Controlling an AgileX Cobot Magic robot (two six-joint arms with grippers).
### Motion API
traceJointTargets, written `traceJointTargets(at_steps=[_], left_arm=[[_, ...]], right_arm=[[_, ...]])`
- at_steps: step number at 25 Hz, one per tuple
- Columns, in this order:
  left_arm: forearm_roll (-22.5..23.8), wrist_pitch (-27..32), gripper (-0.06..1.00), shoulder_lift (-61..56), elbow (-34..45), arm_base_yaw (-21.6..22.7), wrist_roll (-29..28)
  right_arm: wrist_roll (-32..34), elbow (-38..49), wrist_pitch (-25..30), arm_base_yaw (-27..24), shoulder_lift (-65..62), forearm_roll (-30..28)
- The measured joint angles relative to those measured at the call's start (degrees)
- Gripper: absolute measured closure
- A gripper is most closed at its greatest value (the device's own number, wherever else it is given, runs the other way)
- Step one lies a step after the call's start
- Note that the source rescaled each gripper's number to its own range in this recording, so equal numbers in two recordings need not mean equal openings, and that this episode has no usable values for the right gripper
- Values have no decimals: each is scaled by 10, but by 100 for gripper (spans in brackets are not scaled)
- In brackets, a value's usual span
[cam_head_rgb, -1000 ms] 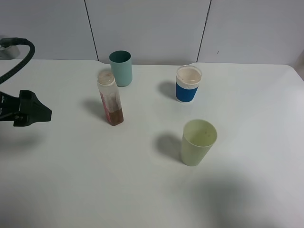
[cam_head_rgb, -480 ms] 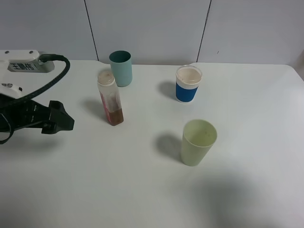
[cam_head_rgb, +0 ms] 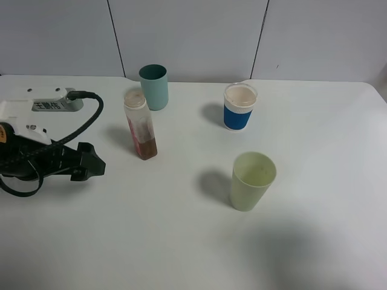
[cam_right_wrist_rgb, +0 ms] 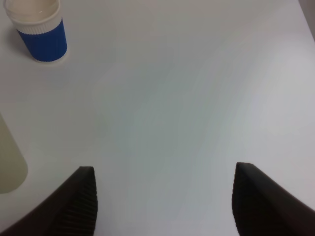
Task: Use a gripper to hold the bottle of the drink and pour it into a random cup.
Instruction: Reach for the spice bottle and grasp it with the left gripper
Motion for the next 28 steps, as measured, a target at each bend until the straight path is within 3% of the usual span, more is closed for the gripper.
traceJointTargets(at_steps=[13, 24, 28], left_arm=[[-9, -149, -6, 6, 66, 0, -11], [-9, -284, -6, 91, 74, -1, -19], [-30, -340, -6, 118, 74, -37, -19]], right_arm=[[0, 0, 0, 0, 0, 0], [0, 0, 0, 0, 0, 0], [0, 0, 0, 0, 0, 0]])
